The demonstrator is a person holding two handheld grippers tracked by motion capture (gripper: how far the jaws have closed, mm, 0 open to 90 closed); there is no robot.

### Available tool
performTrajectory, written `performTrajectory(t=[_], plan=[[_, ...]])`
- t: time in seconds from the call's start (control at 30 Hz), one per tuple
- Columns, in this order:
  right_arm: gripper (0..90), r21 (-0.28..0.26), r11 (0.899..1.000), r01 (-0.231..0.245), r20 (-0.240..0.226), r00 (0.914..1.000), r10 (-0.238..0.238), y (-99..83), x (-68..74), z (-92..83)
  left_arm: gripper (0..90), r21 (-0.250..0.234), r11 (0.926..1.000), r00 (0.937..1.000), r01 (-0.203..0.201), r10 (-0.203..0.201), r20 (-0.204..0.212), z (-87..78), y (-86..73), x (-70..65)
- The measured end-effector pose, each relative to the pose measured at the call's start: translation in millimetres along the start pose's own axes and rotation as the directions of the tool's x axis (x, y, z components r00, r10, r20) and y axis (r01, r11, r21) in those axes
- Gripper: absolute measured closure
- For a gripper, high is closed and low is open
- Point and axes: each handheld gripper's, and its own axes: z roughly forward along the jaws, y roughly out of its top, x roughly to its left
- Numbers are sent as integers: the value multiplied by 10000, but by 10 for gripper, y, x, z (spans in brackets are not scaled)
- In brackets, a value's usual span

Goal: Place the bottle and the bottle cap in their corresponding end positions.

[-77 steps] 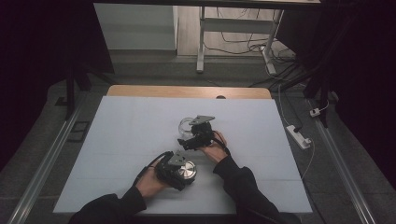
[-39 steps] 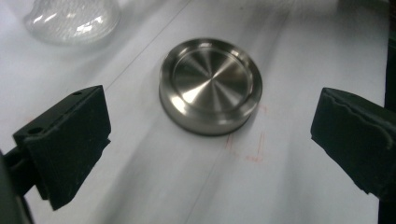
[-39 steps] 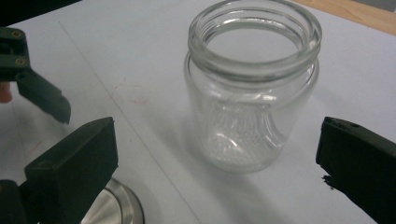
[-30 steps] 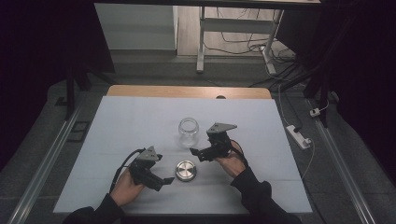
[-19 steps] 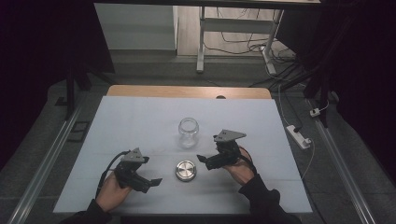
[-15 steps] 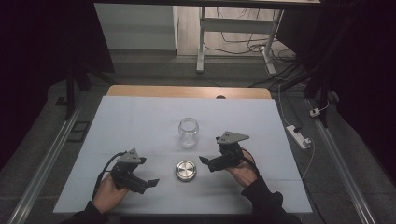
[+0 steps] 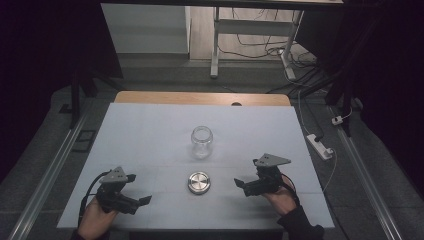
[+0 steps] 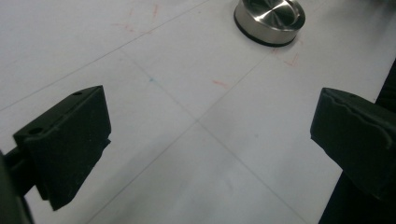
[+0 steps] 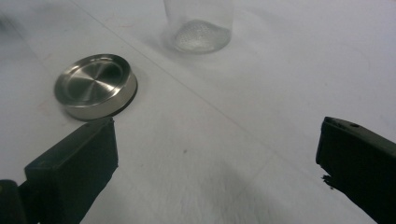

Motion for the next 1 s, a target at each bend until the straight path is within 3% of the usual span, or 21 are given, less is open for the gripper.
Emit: performTrajectory(t=[0.13,0.33,0.63,1.0], plan=[[0,72,10000,22,345,9994,-24,-91,-15,-137,0,-58,9999,9998,120,-120,-142,-52,-53,11],[0,215,9990,-393,663,9971,378,-233,-50,-314,0,-121,9993,9983,356,-362,-460,-152,-161,34],[0,481,9951,-867,1548,9848,783,-531,-35,-661,0,-186,9974,9924,690,-706,-1006,-276,-305,60],[0,460,9886,-1435,1922,9724,1322,-675,-48,-896,0,34,9958,9843,918,-902,-1519,-318,-366,36]])
